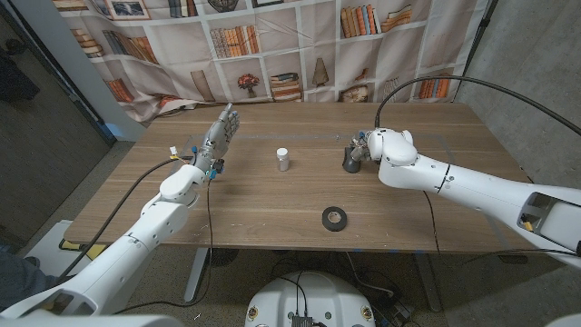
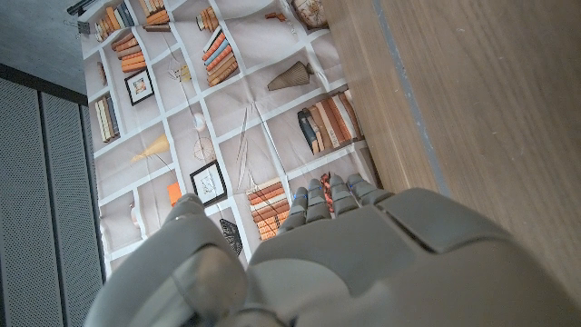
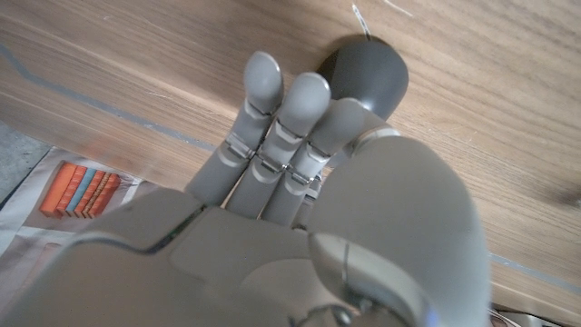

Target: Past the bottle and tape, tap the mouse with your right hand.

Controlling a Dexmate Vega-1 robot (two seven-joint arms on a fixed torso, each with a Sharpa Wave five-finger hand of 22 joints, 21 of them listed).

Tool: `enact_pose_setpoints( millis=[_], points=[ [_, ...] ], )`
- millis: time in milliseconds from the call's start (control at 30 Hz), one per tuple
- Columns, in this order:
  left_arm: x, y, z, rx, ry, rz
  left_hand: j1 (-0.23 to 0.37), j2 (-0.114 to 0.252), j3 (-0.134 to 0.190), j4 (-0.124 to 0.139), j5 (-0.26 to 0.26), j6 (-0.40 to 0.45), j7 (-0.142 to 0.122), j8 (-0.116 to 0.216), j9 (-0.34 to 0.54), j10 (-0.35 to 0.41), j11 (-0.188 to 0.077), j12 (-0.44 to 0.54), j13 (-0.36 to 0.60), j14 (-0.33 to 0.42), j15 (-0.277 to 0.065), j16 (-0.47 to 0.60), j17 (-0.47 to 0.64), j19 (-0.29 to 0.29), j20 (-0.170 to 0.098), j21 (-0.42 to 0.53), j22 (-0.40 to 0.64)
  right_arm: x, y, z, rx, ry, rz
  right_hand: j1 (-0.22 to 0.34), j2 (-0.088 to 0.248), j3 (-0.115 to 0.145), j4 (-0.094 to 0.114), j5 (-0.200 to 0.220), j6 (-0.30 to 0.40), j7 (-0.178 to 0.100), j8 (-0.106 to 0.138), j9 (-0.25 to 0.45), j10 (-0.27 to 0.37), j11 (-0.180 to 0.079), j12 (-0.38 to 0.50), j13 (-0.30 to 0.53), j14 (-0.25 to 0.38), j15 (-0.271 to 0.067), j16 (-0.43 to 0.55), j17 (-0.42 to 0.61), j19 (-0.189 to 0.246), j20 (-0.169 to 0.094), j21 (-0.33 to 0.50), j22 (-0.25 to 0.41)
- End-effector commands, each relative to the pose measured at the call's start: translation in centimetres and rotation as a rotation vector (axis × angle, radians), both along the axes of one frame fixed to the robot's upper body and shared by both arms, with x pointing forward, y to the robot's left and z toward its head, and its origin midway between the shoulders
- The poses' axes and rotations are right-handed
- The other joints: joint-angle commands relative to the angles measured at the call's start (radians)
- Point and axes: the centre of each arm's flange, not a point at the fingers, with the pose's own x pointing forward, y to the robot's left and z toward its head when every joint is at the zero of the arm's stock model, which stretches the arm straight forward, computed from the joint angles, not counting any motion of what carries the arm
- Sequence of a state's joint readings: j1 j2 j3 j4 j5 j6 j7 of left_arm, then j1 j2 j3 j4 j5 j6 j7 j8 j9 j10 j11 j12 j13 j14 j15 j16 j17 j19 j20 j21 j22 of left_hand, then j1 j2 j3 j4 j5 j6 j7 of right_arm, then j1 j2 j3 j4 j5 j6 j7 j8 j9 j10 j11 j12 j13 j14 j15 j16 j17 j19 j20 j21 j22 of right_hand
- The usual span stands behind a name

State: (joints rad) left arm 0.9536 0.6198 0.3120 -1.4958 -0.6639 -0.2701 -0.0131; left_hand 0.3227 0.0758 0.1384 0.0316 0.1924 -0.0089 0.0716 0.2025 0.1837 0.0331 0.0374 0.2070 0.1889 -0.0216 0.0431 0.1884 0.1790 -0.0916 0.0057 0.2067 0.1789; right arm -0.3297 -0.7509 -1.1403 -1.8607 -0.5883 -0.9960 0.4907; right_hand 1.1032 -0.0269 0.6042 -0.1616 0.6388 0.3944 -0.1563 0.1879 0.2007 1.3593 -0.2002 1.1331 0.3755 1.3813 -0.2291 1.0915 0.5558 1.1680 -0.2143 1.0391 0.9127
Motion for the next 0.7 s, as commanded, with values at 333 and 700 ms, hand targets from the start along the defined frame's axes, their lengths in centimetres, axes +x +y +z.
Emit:
enact_pose_setpoints(
  millis=[333, 700],
  points=[
    [-0.9, -0.5, 0.0, 0.0, -0.013, 0.002, 0.007, 0.001, 0.0, -0.005, -0.004, 0.0, 0.002, -0.002, 0.006, -0.001, 0.003, -0.003, 0.001, -0.002, 0.0, -0.001, 0.005, -0.009, 0.004, -0.002, 0.004, -2.9, -0.7, 2.4, 0.011, -0.244, 0.101, 0.006, -0.001, -0.005, -0.001, -0.005, 0.009, -0.02, 0.005, 0.002, 0.001, 0.002, -0.003, 0.003, -0.003, 0.002, 0.004, -0.008, 0.008, -0.001, -0.003, 0.005],
    [-1.3, -0.8, 0.3, 0.005, -0.019, 0.001, 0.008, 0.001, 0.0, -0.005, -0.004, 0.0, 0.001, -0.002, 0.006, -0.002, 0.003, -0.003, 0.001, -0.002, 0.0, -0.001, 0.005, -0.012, 0.005, -0.003, 0.004, -3.9, -0.9, 2.1, 0.057, -0.32, 0.149, 0.012, -0.001, -0.011, -0.001, -0.011, 0.011, -0.024, 0.005, 0.002, 0.0, 0.002, -0.005, 0.004, -0.004, 0.002, 0.003, -0.018, 0.009, -0.001, -0.006, 0.001]
  ],
)
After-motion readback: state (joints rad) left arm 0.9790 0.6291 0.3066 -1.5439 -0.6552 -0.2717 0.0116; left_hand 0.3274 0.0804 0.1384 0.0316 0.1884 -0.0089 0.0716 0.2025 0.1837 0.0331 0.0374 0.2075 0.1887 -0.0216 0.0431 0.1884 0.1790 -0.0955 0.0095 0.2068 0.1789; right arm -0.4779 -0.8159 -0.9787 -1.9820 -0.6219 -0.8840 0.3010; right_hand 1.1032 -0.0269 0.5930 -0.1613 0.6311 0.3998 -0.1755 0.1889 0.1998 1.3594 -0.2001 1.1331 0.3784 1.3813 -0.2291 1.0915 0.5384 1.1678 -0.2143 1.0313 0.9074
